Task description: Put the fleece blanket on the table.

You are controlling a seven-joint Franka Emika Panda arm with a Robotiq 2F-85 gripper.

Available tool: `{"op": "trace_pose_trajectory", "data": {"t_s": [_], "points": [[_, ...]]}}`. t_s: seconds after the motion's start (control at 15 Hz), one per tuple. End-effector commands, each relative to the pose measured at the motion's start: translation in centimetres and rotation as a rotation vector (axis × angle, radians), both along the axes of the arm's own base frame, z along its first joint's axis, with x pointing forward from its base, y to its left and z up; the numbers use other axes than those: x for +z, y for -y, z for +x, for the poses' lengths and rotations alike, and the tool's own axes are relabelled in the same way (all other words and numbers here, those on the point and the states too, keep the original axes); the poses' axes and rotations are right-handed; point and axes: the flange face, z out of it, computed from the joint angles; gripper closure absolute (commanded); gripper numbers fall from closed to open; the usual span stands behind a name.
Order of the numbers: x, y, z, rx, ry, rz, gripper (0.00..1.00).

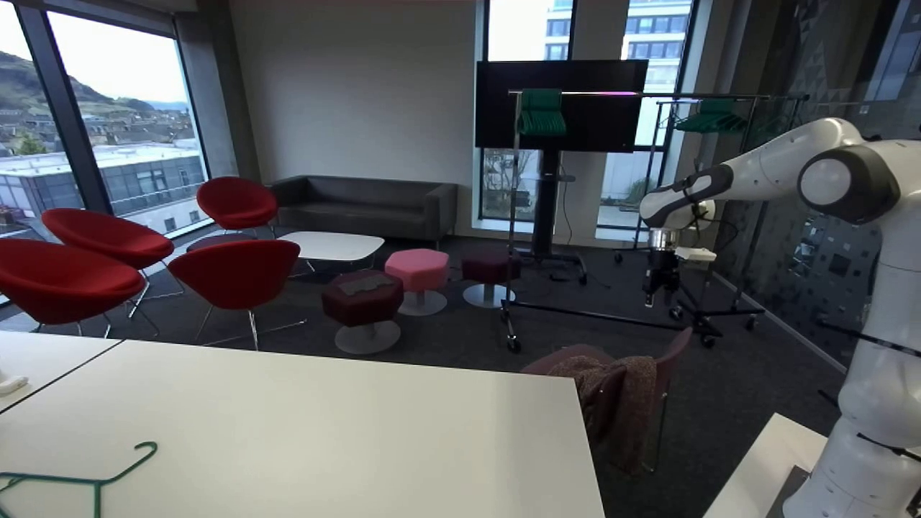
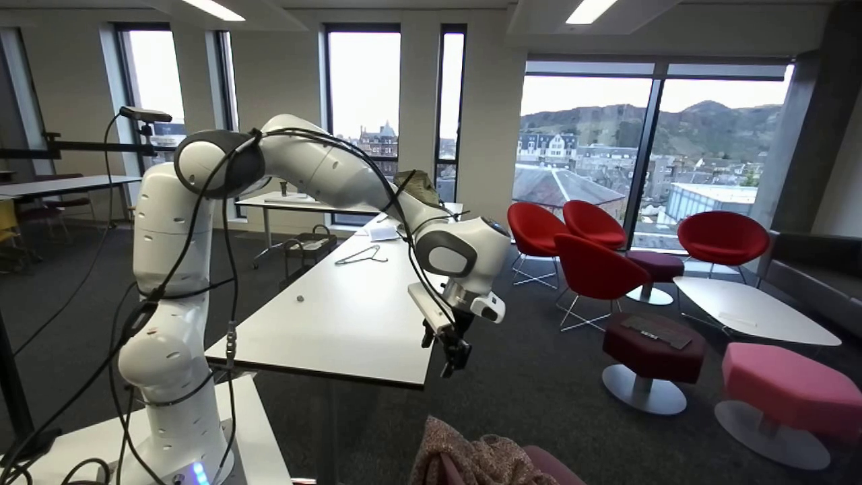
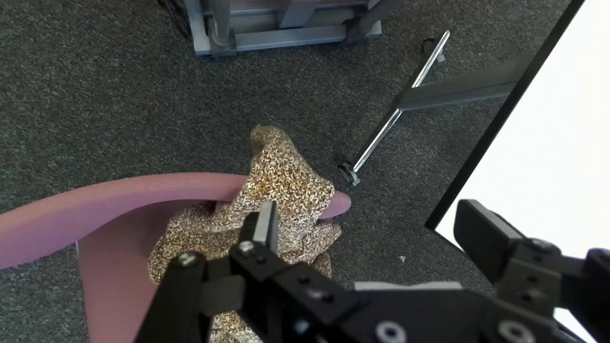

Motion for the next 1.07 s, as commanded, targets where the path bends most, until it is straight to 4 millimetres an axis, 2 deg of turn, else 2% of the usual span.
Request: {"op": "trace_pose_trajectory", "data": {"t_s": [0.0,0.07,0.2,0.47,1.0], "points": [[-1.1,-0.3,1.6,-0.021,-0.023,0.046,0.00],[-1.2,-0.3,0.8,-0.006,-0.017,0.015,0.00],[-1.8,-0.7,1.3,0.000,-0.025,0.023,0.00],[-1.8,-0.7,1.8,-0.012,-0.026,0.013,0.00],[-6.6,-0.6,5.3,0.015,-0.059,0.103,0.00]]}}
